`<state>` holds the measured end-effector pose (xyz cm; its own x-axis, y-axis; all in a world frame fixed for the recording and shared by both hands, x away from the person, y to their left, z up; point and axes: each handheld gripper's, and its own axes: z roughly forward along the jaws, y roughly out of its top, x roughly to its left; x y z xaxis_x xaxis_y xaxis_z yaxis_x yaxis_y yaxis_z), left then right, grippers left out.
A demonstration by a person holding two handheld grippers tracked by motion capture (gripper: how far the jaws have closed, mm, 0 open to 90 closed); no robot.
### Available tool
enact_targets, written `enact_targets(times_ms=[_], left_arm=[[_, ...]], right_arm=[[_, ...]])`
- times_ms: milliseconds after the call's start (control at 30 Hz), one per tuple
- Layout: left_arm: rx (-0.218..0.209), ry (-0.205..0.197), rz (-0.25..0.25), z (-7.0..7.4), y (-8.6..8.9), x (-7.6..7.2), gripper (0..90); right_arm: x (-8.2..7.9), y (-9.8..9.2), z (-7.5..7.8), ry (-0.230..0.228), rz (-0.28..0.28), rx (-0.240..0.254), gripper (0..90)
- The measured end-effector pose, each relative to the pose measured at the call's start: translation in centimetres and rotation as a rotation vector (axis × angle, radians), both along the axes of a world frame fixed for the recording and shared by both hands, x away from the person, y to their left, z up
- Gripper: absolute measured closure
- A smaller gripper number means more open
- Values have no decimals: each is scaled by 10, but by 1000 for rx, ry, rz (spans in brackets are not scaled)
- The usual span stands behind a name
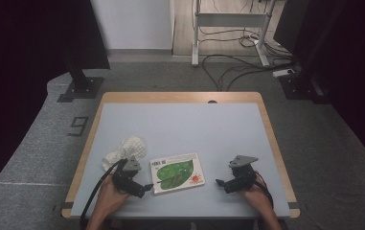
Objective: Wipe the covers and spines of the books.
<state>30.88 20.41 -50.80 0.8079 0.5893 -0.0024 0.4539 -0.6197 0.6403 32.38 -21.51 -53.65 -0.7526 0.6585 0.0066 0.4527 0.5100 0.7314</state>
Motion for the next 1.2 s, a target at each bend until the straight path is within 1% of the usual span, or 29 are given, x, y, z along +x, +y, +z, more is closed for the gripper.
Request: enact_targets(times_ms=[67, 200, 233, 267, 333, 500, 633, 767, 833, 900, 967, 1067, 1200], left_arm=[[6, 4, 0, -3, -1, -1, 0], [47, -3, 0, -9, -3, -1, 0], [49, -2, -2, -9, -3, 0, 0], [41, 1, 0, -10, -3, 0, 0], [39, 5, -2, -10, -2, 1, 0], [35, -3, -7, -11, -4, 0, 0], [10, 2, -23, -13, -9, -2, 0], [-13, 13, -42, -15, -14, -2, 0], [-28, 16, -64, -17, -17, -2, 0], [-44, 27, -79, -18, -21, -1, 0], [-44, 24, -95, -18, -25, -1, 0], [-45, 24, -110, -19, -31, -1, 0], [-52, 20, -104, -19, -33, -1, 0]], right_arm=[[0, 0, 0, 0, 0, 0, 31], [0, 0, 0, 0, 0, 0, 31], [0, 0, 0, 0, 0, 0, 31], [0, 0, 0, 0, 0, -1, 32], [0, 0, 0, 0, 0, 0, 33], [-1, 0, 0, -7, 6, 2, 51], [-1, 0, 1, -7, 14, 6, 72], [-1, -2, 3, 5, 11, 0, 76], [-1, -3, 4, 3, 7, -8, 75], [0, -5, 5, 1, 4, -2, 73], [1, -6, 7, 4, 0, 5, 64], [3, -5, 10, 8, 7, 11, 58], [8, 2, 14, 19, 28, 17, 50]])
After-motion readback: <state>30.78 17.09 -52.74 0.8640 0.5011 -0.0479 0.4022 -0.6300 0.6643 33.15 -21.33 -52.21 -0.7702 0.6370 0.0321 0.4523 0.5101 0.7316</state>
